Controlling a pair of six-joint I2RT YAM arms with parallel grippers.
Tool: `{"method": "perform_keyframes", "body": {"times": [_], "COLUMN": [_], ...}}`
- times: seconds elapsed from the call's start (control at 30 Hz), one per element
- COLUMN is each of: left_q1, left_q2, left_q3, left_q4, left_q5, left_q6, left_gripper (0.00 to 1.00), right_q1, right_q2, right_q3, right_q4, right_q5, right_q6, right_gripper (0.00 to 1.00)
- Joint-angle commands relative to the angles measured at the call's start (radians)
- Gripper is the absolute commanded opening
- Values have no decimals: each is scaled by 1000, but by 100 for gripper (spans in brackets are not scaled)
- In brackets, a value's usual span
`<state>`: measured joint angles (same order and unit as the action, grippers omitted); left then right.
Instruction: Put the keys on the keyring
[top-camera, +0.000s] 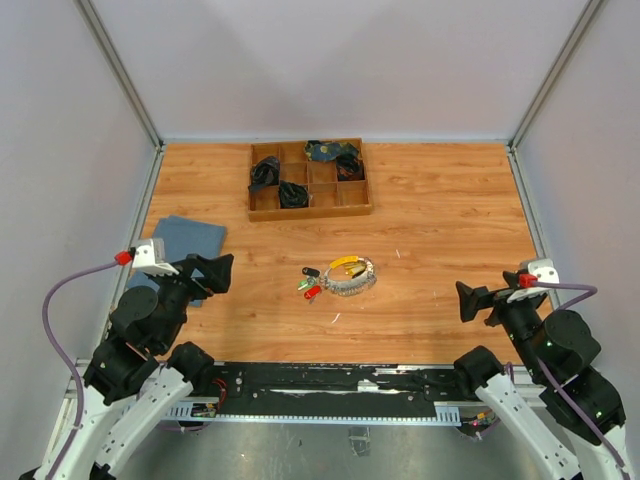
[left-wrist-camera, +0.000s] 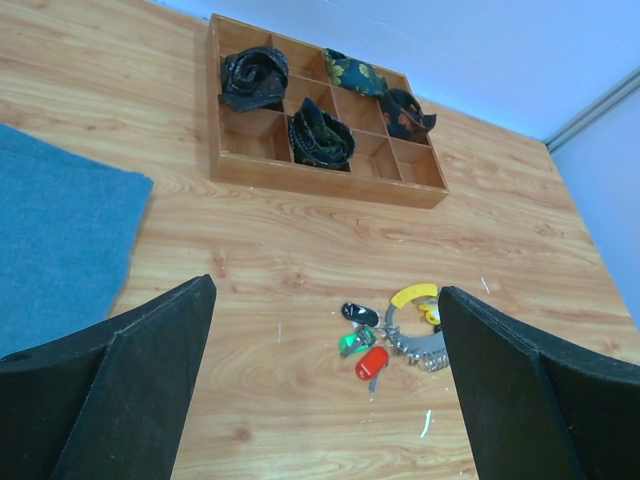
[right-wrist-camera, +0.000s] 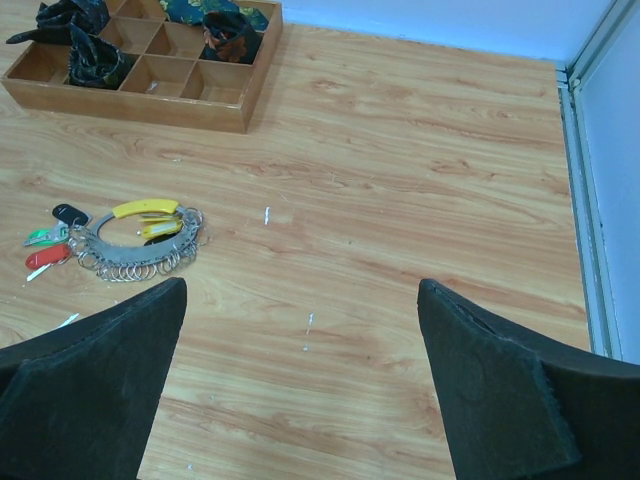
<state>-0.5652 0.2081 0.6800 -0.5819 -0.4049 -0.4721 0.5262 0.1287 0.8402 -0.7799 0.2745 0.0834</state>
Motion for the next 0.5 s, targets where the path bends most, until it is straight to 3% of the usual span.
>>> {"method": "perform_keyframes", "body": {"times": [0.0,0.47], "left_q1": [4,4], "left_q2": [-13,47], "left_q3": [-10,-11], "left_q4": [48,45], "left_q5": [-11,-23], "left_q6": [15,16], "left_gripper": [100,100], "right_q1": [-11,-11], "right_q2": [-26,-28], "right_q3": [-21,-36], "right_q4": [12,16], "right_q5": [30,35], "right_q6": [27,29], "right_gripper": [98,98]}}
